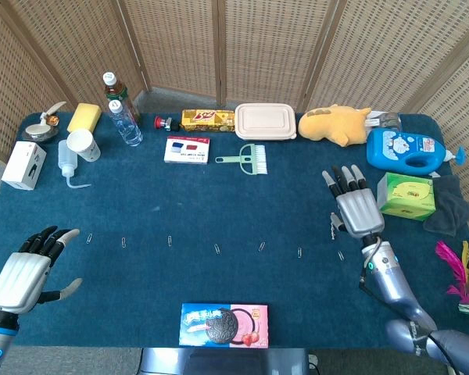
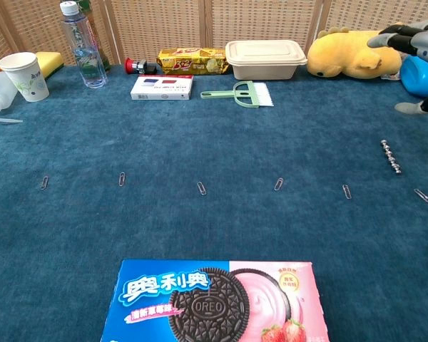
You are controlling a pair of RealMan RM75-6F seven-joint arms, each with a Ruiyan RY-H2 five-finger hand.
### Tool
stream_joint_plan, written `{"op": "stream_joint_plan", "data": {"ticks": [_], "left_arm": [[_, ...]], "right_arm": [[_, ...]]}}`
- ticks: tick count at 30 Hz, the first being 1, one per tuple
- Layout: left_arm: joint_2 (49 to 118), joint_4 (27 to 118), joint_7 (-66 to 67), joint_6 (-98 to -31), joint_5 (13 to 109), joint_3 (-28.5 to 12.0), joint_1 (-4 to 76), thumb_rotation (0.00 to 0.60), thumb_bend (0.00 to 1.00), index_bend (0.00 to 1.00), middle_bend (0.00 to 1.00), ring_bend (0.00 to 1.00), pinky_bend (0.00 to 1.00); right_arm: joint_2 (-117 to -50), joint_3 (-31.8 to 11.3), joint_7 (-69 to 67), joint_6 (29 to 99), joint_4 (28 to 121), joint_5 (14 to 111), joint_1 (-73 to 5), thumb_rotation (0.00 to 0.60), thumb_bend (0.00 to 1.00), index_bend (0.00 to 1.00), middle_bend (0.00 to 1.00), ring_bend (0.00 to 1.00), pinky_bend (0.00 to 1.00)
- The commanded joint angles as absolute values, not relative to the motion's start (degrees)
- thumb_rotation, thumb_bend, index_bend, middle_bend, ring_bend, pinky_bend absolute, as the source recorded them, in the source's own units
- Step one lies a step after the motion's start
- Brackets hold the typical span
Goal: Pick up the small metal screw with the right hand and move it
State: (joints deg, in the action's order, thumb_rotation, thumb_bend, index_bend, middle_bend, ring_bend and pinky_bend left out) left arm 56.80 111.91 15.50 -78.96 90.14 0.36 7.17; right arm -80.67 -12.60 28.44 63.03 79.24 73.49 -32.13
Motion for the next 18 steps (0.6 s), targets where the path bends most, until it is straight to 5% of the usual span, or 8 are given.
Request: {"op": "stream_joint_plan", "data": {"ticks": [1, 10, 18], "left_arm": [[56.7, 112.1, 15.8, -78.9, 90.0, 0.5, 7.2, 0.460, 0.39, 0.13, 0.18, 0.12, 0.16], [56.8, 112.4, 16.3, -78.8, 89.7, 0.7, 7.3, 0.460, 0.39, 0.13, 0.18, 0.12, 0.16], [57.3, 112.0, 15.8, -78.7, 89.9, 1.0, 7.4, 0.460, 0.39, 0.13, 0.18, 0.13, 0.16]], "right_arm": [[-85.1, -12.4, 26.7, 63.2, 71.2, 75.9, -34.7, 0.521, 0.32, 0.00, 0.00, 0.00, 0.04], [-88.0, -10.6, 25.7, 61.1, 63.8, 76.6, -36.0, 0.522, 0.30, 0.00, 0.00, 0.00, 0.04], [-87.4, -8.6, 28.0, 61.5, 67.1, 76.9, -34.8, 0.518, 0.30, 0.00, 0.00, 0.00, 0.04]]}}
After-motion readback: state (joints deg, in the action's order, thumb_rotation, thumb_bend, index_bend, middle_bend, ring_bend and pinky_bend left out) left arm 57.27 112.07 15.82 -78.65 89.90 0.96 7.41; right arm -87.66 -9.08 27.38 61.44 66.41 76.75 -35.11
